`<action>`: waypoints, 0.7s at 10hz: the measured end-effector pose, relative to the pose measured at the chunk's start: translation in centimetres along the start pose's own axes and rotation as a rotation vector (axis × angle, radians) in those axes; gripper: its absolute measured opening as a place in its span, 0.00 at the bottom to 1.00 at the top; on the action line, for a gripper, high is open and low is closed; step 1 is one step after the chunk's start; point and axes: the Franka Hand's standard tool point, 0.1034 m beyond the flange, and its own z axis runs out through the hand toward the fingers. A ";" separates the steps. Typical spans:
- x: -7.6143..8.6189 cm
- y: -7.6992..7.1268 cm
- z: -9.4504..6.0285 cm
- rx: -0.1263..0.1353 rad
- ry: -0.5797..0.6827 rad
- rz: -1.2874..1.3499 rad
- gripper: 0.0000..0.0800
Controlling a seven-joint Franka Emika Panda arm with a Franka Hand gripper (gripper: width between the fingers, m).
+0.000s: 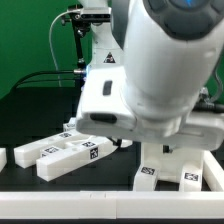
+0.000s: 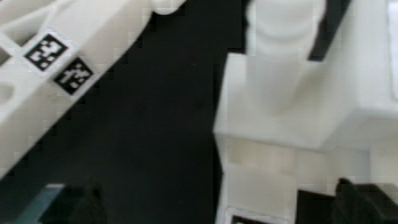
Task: Assemble chair
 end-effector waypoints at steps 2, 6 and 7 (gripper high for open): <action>-0.9 1.5 -1.7 0.037 0.165 0.005 0.81; -1.3 2.1 -2.5 0.069 0.417 0.023 0.81; -0.7 2.0 -2.9 0.073 0.495 0.024 0.81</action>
Offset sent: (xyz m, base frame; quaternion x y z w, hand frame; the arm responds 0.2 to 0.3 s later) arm -0.0232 -0.0278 0.0275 -0.0125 0.1635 0.0254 0.9861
